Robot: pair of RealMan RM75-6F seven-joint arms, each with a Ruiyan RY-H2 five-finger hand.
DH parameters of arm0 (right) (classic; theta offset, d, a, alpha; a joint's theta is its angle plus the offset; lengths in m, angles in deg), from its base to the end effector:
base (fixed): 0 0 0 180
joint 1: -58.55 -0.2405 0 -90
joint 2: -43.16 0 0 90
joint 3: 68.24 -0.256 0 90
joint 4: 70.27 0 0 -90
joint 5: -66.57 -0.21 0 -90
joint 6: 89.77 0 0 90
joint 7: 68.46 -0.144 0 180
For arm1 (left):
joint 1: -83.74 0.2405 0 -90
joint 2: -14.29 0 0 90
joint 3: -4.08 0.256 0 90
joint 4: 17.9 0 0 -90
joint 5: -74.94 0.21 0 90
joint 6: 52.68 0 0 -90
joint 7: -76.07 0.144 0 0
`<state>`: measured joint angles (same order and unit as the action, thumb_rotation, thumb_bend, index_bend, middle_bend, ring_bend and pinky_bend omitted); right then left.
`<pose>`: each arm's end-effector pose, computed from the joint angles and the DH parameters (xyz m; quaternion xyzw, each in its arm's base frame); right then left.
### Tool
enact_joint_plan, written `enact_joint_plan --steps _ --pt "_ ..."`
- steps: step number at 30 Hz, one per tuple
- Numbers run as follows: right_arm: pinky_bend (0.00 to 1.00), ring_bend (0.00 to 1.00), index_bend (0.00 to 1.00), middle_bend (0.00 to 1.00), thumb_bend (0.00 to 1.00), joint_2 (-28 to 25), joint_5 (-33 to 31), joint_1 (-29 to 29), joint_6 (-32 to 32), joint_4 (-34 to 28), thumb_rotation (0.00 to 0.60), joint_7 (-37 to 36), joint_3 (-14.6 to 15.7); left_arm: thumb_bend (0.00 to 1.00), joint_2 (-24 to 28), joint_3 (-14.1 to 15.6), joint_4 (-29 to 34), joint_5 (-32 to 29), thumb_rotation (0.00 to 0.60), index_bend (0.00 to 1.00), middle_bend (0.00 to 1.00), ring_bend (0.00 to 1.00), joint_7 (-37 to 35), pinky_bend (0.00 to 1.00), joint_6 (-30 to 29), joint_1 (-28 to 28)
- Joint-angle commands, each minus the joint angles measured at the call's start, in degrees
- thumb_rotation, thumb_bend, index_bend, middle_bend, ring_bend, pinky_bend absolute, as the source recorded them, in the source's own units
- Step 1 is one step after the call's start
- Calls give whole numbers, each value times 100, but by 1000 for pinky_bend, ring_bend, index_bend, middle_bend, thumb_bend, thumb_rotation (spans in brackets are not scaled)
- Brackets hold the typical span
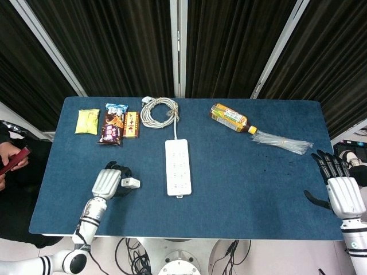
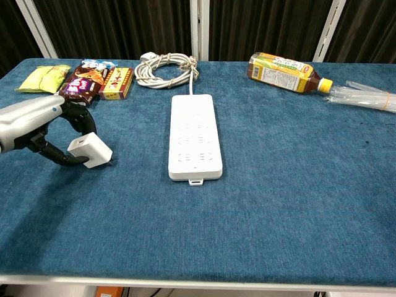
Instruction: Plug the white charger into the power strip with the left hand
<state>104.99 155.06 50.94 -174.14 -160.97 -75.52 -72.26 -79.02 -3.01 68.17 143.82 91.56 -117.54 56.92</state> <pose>-0.3035 -0.2006 0.1736 0.6032 -0.3778 0.4289 0.5562 -0.2042 0.2754 -0.0279 -0.6616 -0.4683 -0.3867 0.4398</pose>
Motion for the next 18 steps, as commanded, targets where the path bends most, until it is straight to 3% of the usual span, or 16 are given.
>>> enact_joint_plan --steps 1,5,9,13,18 --pt "0 0 0 15 125 -4 -3 4 -5 -16 600 13 -2 274 9 6 -37 13 600 450 446 328 -44 171 20 -6" --pt "0 0 0 16 125 -10 -3 27 -37 -48 600 36 2 375 26 3 -131 101 600 529 543 410 -208 246 66 -37" --pt "0 0 0 16 126 -13 4 71 -105 -65 600 40 7 425 149 -99 -67 248 600 596 644 526 -311 401 121 -162" --pt "0 0 0 16 125 -13 24 117 -179 -67 600 24 17 425 406 -348 285 299 600 601 653 535 -147 475 271 -435" --pt "0 0 0 17 125 -12 64 160 -269 -60 600 -1 18 420 543 -821 697 -46 600 601 662 544 630 550 636 -1034"
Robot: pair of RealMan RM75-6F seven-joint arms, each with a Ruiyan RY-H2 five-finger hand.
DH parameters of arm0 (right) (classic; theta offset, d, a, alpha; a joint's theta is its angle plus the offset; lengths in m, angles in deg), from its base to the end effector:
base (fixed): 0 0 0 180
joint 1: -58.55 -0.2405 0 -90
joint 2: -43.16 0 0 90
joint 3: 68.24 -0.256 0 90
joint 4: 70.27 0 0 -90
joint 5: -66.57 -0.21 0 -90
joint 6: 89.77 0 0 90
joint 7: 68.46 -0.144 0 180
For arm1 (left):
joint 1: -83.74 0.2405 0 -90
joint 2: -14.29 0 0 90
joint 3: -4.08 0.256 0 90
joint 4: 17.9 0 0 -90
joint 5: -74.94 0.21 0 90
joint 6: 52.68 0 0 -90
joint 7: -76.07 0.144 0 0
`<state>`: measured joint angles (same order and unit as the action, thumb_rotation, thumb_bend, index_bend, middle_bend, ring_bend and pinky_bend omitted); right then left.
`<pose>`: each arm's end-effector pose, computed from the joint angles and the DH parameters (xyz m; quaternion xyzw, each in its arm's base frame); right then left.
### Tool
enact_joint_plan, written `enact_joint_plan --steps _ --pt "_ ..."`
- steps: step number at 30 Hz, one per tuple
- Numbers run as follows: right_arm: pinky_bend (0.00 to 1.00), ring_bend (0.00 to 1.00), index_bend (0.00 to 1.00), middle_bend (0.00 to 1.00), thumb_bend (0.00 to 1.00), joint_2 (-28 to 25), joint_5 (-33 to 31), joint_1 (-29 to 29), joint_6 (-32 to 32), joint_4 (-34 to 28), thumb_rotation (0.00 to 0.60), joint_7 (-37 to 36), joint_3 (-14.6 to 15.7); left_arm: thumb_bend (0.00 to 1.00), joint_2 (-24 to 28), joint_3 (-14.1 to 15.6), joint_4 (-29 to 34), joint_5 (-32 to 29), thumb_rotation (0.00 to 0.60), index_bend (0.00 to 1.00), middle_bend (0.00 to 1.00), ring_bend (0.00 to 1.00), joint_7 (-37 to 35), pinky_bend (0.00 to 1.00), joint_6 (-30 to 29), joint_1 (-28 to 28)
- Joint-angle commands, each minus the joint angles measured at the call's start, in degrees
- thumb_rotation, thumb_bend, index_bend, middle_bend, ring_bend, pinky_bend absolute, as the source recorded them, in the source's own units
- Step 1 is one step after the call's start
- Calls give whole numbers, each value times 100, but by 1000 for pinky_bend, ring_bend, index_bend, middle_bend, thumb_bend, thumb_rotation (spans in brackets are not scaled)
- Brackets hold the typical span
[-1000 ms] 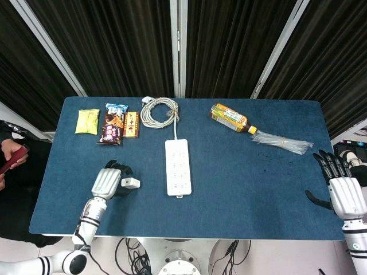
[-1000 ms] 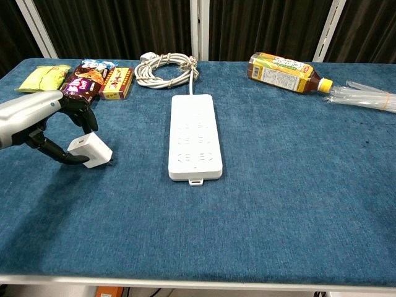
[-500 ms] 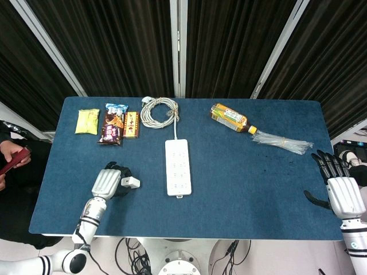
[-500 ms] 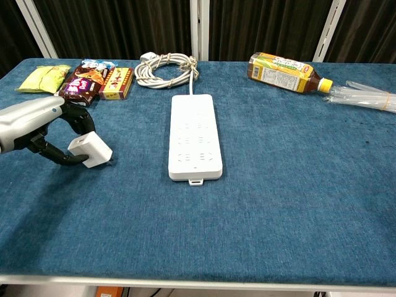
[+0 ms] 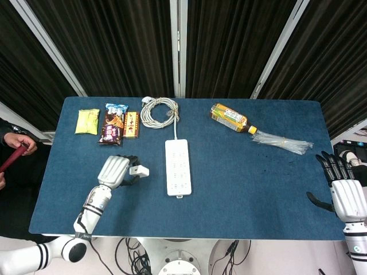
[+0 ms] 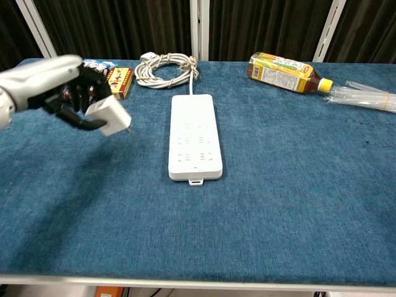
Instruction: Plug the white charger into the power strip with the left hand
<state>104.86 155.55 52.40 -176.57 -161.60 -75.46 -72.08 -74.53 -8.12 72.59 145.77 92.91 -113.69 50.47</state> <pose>-0.3030 -0.1916 0.1776 0.5929 -0.3740 0.4376 0.5631 -0.1546 0.3113 -0.0020 -0.6936 -0.4084 -0.4279 0.4112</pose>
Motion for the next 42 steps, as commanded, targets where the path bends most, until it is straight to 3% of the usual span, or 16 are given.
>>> enact_joint_plan --steps 1,9,14,23,42 --pt "0 0 0 17 125 -1 20 23 -43 3 600 -13 0 419 72 -394 288 -361 600 601 665 546 680 555 314 -513" --pt "0 0 0 17 125 -78 0 127 -179 23 600 -95 -8 415 -515 -853 34 -1993 600 607 711 618 2591 584 453 -1657" --pt "0 0 0 17 126 -116 -28 167 -205 54 600 -170 -14 414 -958 -1023 -295 -2878 600 608 713 623 3250 593 146 -2175" --pt "0 0 0 17 125 -140 -64 176 -159 143 600 -292 -24 411 -1543 -1114 -925 -3561 600 619 723 631 3746 622 -311 -2725" --pt "0 0 0 17 125 -133 -99 102 10 211 600 -336 -55 409 -1816 -1065 -1169 -4359 600 619 723 638 4049 627 -567 -3018"
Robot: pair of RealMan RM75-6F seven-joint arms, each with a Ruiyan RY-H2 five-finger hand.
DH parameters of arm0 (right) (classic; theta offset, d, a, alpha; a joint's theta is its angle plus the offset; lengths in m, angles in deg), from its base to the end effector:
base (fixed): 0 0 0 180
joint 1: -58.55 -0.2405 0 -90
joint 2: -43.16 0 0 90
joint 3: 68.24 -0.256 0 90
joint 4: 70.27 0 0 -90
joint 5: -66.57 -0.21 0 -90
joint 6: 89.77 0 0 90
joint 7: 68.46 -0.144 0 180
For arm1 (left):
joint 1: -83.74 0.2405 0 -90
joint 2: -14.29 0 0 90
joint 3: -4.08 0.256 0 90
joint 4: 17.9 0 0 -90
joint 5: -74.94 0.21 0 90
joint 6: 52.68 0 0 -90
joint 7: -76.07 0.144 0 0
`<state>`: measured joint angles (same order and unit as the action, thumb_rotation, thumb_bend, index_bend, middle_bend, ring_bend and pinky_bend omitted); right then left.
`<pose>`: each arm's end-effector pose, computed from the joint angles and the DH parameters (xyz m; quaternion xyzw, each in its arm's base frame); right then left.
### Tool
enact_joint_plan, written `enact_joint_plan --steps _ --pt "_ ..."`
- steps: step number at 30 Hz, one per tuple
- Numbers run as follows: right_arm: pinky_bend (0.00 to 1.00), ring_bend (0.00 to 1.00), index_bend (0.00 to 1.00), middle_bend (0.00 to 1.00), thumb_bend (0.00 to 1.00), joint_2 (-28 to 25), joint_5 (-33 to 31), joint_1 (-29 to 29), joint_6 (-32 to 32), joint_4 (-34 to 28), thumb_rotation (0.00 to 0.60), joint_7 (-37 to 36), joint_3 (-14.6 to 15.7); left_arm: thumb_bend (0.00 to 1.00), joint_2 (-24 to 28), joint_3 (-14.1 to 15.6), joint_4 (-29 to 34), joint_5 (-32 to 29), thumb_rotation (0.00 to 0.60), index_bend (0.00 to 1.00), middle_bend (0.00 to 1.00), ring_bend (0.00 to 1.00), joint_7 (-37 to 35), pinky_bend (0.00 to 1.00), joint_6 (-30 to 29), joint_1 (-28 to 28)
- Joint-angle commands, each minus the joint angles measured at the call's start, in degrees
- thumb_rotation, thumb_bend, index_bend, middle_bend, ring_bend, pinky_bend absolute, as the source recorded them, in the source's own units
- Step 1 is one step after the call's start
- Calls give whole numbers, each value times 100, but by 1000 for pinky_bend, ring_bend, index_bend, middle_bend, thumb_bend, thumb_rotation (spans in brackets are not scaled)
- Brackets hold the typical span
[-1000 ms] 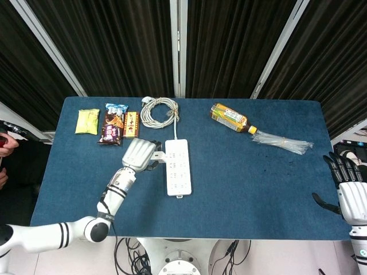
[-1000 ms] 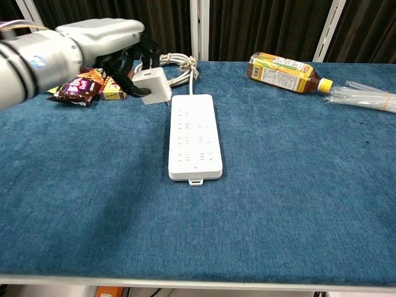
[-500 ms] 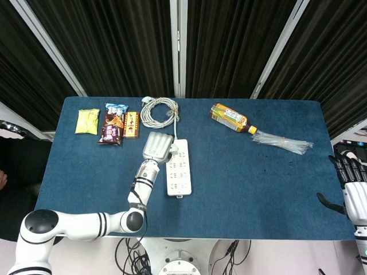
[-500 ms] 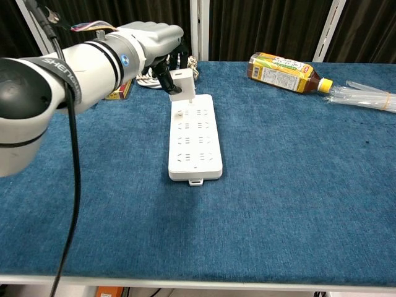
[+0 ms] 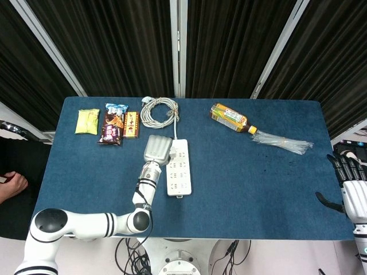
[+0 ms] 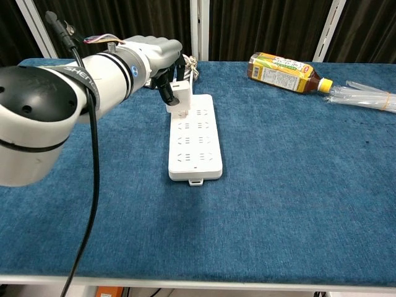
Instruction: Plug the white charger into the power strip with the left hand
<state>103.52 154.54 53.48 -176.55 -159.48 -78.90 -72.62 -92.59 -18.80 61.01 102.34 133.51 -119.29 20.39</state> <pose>-0.3162 -0.1886 0.1917 0.5813 -0.3797 0.4332 0.5747 -0.0223 0.3771 -0.0708 -0.7231 -0.3583 -0.2946 0.5118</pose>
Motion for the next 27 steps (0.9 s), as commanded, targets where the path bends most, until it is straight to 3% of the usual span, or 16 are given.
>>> enact_joint_plan --steps 1,27 --pt "0 0 0 17 125 0 3 -10 14 -6 600 13 -3 409 -17 6 -19 -19 600 619 723 638 -21 627 -14 -20" --pt "0 0 0 17 125 10 -36 -3 28 -14 600 49 -19 414 -77 214 -273 12 600 619 722 636 -4 620 119 -180"
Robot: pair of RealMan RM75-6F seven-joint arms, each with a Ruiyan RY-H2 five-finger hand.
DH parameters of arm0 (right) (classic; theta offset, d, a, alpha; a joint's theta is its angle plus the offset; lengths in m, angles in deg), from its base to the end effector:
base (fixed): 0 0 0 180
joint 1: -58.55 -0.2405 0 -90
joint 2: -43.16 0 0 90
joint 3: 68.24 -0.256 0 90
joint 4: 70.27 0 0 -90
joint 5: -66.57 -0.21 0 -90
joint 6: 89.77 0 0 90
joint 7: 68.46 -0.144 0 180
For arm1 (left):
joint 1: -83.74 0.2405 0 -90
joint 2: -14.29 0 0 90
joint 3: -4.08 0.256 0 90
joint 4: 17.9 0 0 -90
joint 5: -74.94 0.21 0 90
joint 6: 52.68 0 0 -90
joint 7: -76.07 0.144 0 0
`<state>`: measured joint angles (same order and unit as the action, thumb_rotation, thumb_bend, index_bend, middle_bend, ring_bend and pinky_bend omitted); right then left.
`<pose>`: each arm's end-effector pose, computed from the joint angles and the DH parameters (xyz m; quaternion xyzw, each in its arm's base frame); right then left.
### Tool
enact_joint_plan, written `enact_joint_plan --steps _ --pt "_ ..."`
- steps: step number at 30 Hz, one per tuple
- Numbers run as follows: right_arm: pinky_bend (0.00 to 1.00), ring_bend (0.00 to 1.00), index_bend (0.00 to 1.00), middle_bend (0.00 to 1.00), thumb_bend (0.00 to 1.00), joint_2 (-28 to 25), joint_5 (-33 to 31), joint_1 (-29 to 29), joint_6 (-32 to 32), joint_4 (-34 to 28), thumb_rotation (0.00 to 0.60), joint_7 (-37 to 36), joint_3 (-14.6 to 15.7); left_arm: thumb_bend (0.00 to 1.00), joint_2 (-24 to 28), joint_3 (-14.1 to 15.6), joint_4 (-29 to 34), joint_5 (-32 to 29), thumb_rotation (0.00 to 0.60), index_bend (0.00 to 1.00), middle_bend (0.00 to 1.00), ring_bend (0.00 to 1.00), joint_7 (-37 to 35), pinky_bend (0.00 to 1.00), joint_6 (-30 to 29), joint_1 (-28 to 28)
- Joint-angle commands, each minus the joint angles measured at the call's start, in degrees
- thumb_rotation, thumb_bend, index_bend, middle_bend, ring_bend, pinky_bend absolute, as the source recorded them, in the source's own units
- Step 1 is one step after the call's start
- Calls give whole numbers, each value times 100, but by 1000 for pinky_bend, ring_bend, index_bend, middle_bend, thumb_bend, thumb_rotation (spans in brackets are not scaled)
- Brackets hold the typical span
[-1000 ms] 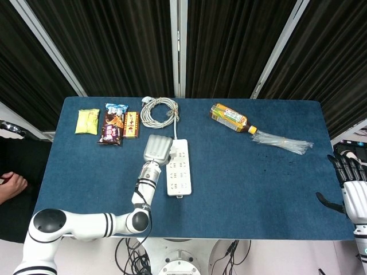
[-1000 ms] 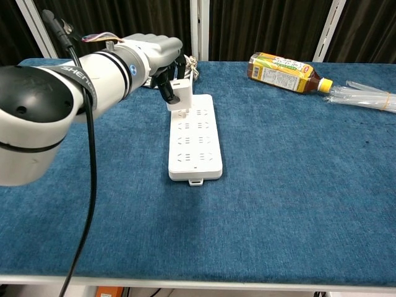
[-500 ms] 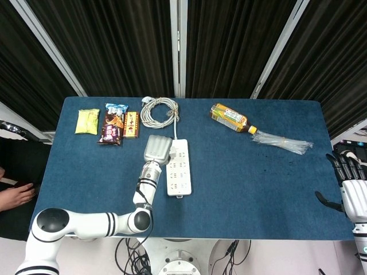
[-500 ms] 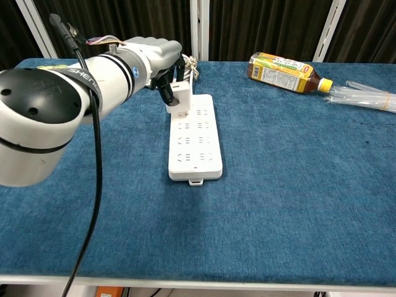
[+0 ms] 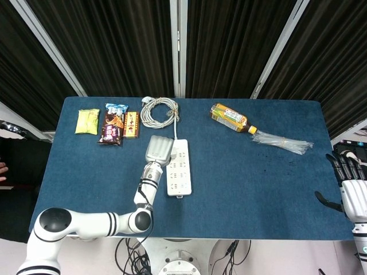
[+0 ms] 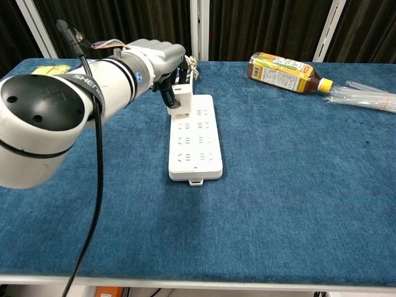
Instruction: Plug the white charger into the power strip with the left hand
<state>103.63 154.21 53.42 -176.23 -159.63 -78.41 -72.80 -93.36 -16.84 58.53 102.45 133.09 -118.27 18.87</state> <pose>-0.3162 -0.1896 0.1909 0.5807 -0.3802 0.4309 0.5767 -0.0224 0.3783 -0.0789 -0.7356 -0.3400 -0.2863 0.5113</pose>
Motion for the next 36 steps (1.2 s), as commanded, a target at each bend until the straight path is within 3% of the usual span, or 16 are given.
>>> enact_joint_plan --steps 1,31,34,36 --pt "0 0 0 17 125 0 -7 6 -5 2 600 0 -1 414 0 24 -37 -4 600 619 722 636 56 619 30 -40" --pt "0 0 0 17 125 4 -46 73 -60 -37 600 56 -8 416 -149 164 -479 -76 600 640 734 632 91 614 347 -190" --pt "0 0 0 17 125 1 -46 71 -61 -38 600 56 -14 406 -103 184 -396 -27 600 564 666 600 70 610 331 -166" --pt "0 0 0 17 126 7 -38 66 -57 -43 600 59 -15 353 -53 198 -312 -36 600 434 562 526 103 603 322 -158"
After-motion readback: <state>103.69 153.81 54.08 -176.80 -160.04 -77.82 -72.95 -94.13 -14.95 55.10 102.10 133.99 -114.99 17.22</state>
